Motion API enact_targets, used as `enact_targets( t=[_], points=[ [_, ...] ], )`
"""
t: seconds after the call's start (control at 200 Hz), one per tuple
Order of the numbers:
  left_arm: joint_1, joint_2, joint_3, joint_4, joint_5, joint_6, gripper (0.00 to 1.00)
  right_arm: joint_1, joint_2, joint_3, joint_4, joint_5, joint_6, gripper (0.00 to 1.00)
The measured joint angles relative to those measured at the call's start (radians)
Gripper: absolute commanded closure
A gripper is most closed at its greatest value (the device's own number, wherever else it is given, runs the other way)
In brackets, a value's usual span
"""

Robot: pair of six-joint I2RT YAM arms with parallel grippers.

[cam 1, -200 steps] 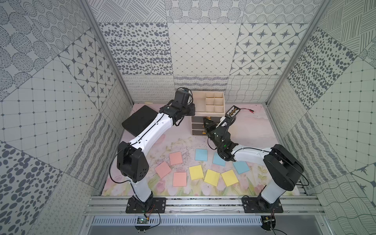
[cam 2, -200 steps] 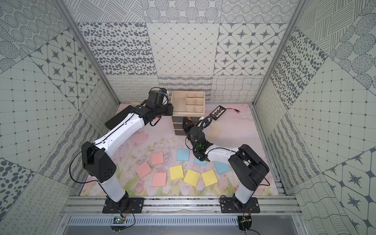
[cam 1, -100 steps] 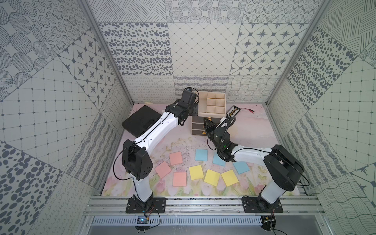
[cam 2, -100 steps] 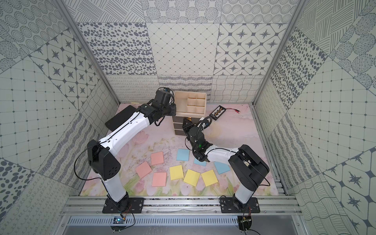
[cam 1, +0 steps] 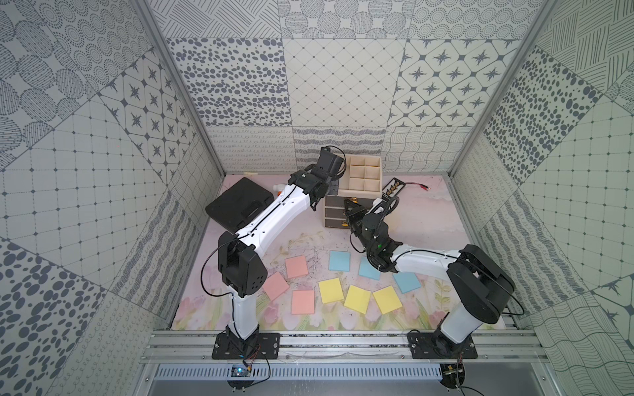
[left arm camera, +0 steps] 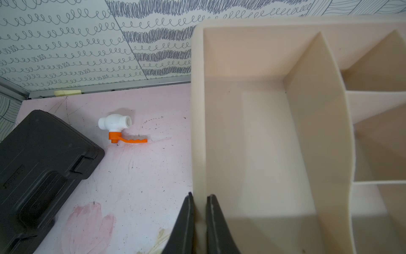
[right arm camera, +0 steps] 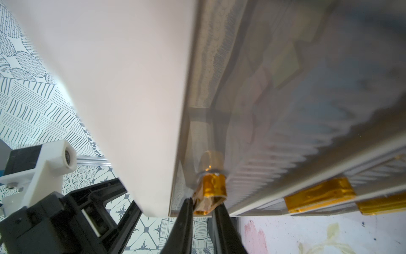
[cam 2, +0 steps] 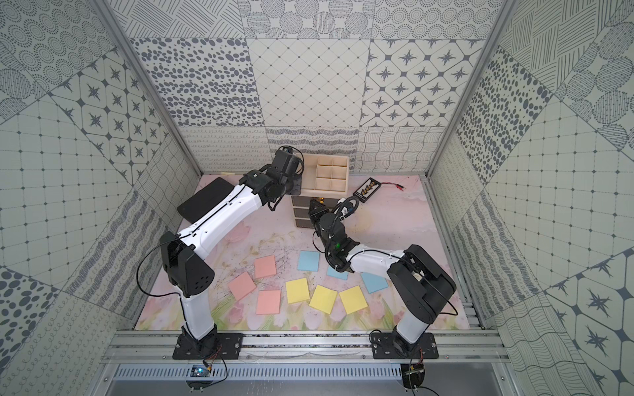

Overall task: Please put the sticky notes in the drawer by color
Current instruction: Open the drawer in the storage box.

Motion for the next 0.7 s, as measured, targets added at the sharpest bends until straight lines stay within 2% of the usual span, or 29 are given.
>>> enact_targets(
  t=[0.7],
  points=[
    [-0.048,0.101,0.17,-0.179,-0.147,-0.051,1.0,0.022,-0.04,-0.003,-0.073,0.024,0.023,0.83]
  ],
)
